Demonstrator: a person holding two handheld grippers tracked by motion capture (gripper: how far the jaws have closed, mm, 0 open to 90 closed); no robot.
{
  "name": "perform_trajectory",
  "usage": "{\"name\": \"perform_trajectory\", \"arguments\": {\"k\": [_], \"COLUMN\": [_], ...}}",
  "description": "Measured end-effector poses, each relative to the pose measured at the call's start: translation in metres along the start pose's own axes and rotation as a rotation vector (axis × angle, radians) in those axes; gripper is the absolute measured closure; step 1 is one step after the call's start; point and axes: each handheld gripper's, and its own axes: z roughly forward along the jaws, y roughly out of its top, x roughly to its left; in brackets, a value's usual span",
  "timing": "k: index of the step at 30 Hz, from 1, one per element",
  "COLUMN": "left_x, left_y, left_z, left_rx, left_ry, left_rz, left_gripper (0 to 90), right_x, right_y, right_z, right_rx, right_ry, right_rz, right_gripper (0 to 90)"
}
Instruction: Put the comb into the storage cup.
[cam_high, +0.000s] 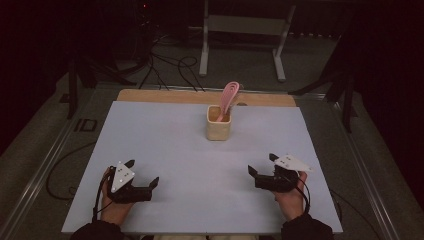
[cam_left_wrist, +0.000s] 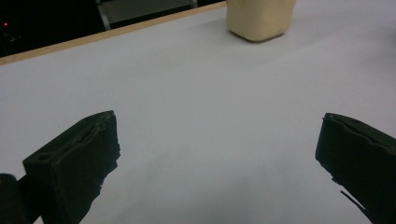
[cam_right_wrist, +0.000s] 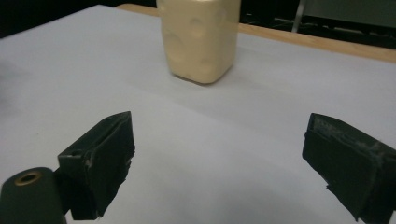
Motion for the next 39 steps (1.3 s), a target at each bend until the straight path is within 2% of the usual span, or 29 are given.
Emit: {"name": "perform_trajectory", "arguments": {"k": [9,17,26,30,39], "left_x": [0.0,0.001,0.003,0.004,0.003], "left_y": [0.001,0.001,0.001,0.001,0.001], "left_z": [-0.002,-0.003,-0.006,-0.006,-0.006], "left_rx": [-0.01,-0.021,-0.038,-0.047,-0.047], "left_ry": [-0.009,-0.003,0.007,0.011,0.014], "left_rz": [0.001,-0.004,-0.016,-0.022,-0.022], "left_gripper": [0.2,0.2,0.2,0.2,0.2], "right_x": [-0.006,-0.004,-0.003,-0.004,-0.007], "right_y": [-0.017,-0.024,-0.028,-0.029,-0.03], "right_z": [-0.015,-0.02,-0.025,-0.03,-0.037], "right_rx": [-0.044,-0.088,-0.155,-0.183,-0.204], "right_ry": [-0.013,-0.007,0.037,0.032,0.033], "right_rz": [0.035,-0.005,-0.036,-0.046,-0.055], "right_gripper": [9.1,9.1,9.1,9.1,9.1]}}
